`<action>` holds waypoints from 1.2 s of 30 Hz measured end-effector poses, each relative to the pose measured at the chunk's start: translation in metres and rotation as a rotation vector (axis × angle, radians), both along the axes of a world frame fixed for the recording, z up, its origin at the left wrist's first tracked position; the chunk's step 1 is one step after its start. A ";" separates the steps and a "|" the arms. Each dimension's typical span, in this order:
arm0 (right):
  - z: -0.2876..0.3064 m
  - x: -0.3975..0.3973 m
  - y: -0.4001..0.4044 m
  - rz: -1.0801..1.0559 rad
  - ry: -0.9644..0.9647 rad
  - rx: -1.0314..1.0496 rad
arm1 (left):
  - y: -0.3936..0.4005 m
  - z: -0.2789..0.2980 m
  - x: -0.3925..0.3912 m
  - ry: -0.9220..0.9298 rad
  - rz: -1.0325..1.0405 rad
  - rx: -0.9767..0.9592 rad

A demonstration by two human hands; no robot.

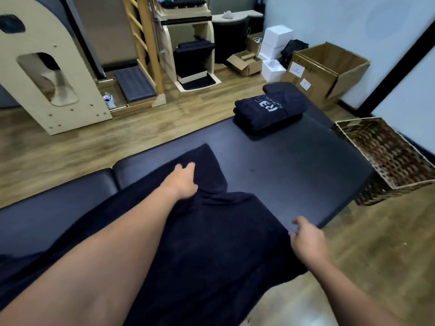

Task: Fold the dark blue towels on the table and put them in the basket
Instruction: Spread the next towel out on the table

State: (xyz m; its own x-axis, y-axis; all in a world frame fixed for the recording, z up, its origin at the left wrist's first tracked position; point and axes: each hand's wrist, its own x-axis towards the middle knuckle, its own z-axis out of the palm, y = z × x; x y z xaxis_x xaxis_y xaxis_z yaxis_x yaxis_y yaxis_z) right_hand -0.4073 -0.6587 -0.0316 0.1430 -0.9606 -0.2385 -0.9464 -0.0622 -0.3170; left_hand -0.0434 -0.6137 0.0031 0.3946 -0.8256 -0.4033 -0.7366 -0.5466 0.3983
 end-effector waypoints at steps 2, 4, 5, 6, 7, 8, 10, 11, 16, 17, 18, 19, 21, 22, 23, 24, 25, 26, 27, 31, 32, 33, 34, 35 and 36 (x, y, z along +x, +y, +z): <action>-0.016 0.017 0.015 0.110 0.046 0.096 | 0.025 -0.017 -0.004 -0.050 0.030 0.118; -0.025 0.016 0.020 0.205 0.110 0.180 | 0.035 -0.032 -0.024 -0.015 0.123 0.237; -0.029 0.015 0.020 0.246 0.164 0.195 | 0.040 -0.039 -0.032 -0.015 0.151 0.285; -0.032 0.017 0.020 0.281 0.212 0.202 | 0.046 -0.045 -0.038 -0.026 0.170 0.313; -0.032 0.020 0.021 0.309 0.230 0.211 | 0.051 -0.051 -0.039 -0.041 0.188 0.325; -0.033 0.023 0.022 0.336 0.222 0.216 | 0.055 -0.057 -0.041 -0.051 0.208 0.319; -0.036 0.027 0.017 0.371 0.181 0.227 | 0.056 -0.068 -0.041 -0.049 0.252 0.276; -0.038 0.029 0.012 0.377 0.163 0.238 | 0.054 -0.071 -0.040 -0.049 0.269 0.243; -0.026 0.049 -0.028 0.435 0.177 0.191 | 0.024 -0.078 -0.021 -0.116 0.314 0.127; -0.022 0.053 -0.035 0.440 0.196 0.185 | 0.016 -0.079 -0.018 -0.096 0.344 0.098; -0.019 0.055 -0.045 0.445 0.216 0.174 | 0.004 -0.080 -0.015 -0.070 0.373 0.059; -0.015 0.057 -0.055 0.446 0.232 0.168 | -0.009 -0.081 -0.011 -0.045 0.388 0.014; -0.011 0.057 -0.075 0.426 0.257 0.145 | -0.037 -0.081 -0.005 0.014 0.387 -0.066; -0.010 0.055 -0.085 0.403 0.268 0.130 | -0.050 -0.078 -0.004 0.039 0.379 -0.095; -0.009 0.053 -0.096 0.372 0.278 0.113 | -0.065 -0.076 -0.003 0.066 0.371 -0.121; -0.009 0.049 -0.105 0.335 0.280 0.094 | -0.079 -0.074 -0.003 0.098 0.368 -0.146; -0.008 0.045 -0.115 0.299 0.277 0.072 | -0.093 -0.073 -0.004 0.127 0.369 -0.164; -0.008 0.042 -0.124 0.270 0.272 0.047 | -0.105 -0.072 -0.006 0.151 0.379 -0.179; -0.009 0.038 -0.133 0.246 0.266 0.023 | -0.115 -0.071 -0.009 0.170 0.387 -0.192; -0.016 0.033 -0.169 0.204 0.261 -0.001 | -0.154 -0.074 -0.012 0.141 0.334 -0.144; -0.018 0.035 -0.175 0.218 0.281 0.008 | -0.161 -0.072 -0.011 0.085 0.304 -0.102; -0.020 0.035 -0.182 0.245 0.301 0.012 | -0.167 -0.069 -0.011 0.012 0.292 -0.066; -0.023 0.035 -0.188 0.276 0.314 0.014 | -0.174 -0.066 -0.010 -0.068 0.298 -0.056; -0.027 0.035 -0.193 0.297 0.315 0.017 | -0.183 -0.063 -0.008 -0.135 0.315 -0.068; -0.030 0.036 -0.197 0.304 0.300 0.032 | -0.190 -0.061 -0.005 -0.161 0.334 -0.066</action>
State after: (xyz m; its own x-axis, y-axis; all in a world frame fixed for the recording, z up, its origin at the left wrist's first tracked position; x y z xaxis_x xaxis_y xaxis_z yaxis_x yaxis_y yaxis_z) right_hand -0.3715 -0.8553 -0.0616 0.3385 -0.8769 -0.3413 -0.9370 -0.3475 -0.0364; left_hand -0.0483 -0.8038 -0.0576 0.7007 -0.6627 -0.2644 -0.5781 -0.7445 0.3339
